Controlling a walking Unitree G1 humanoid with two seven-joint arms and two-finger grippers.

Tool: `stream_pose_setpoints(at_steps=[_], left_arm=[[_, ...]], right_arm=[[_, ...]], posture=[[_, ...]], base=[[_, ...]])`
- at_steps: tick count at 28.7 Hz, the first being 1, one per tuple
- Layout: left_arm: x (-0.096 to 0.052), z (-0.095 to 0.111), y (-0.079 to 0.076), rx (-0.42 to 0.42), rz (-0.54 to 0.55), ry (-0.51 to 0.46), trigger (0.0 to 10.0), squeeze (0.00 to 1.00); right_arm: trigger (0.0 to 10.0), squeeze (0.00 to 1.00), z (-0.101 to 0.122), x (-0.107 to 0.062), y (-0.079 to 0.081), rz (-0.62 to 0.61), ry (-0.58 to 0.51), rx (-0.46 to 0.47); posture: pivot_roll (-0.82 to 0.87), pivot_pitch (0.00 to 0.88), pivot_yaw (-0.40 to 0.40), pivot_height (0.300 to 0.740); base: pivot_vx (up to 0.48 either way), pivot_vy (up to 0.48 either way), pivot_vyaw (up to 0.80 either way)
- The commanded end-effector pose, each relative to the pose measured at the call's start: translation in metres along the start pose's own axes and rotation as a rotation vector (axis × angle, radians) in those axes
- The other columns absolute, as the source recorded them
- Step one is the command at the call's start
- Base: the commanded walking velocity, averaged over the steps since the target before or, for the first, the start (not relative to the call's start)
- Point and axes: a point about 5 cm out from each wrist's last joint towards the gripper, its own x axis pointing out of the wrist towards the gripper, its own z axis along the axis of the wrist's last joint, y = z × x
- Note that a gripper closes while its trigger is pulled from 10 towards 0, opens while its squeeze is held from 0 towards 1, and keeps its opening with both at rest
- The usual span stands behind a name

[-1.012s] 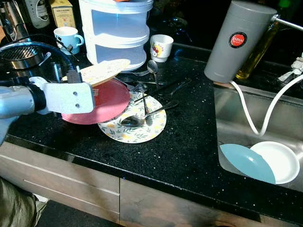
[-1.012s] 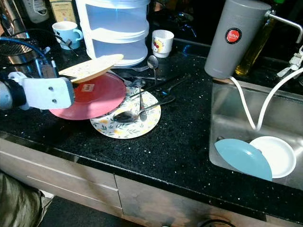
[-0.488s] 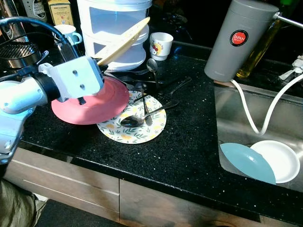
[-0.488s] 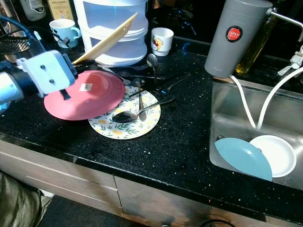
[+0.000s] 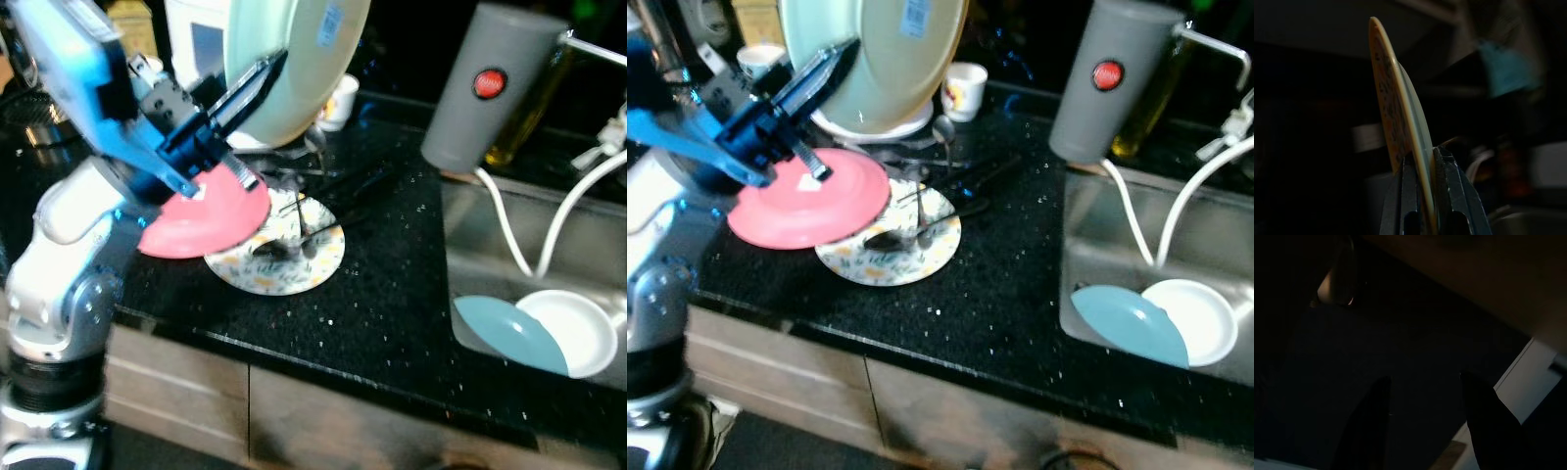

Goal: Kitchen organization

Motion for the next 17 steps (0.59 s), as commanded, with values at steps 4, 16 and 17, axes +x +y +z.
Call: stream_pose_setpoints(at_steps=[4,16,17], left_arm=[[0.0022,-0.0025,-0.0067,-0.072,-0.021,-0.001,10.0,0.0],[0.0015,-0.003,-0.0131,-0.145,-0.037,0.017,10.0,0.0],[0.0014,-0.0035,-0.0135,-0.153,-0.029,0.015,10.0,0.0]], right_arm=[[10.0,0.0,-0.0102,-0.0012,-0.0002,-0.008,0.029,0.014],[10.0,0.0,-0.012,-0.0015,-0.0013,-0.011,0.042,0.01],[10.0,0.0,-0.012,-0.0015,-0.0015,-0.011,0.042,0.008]], posture=[[0.05,0.023,-0.048,0.74],[0.04,0.025,-0.05,0.74],[0.04,0.026,-0.051,0.74]], base=[[0.0,0.0,-0.8],[0.0,0.0,-0.8],[0.0,0.0,-0.8]])
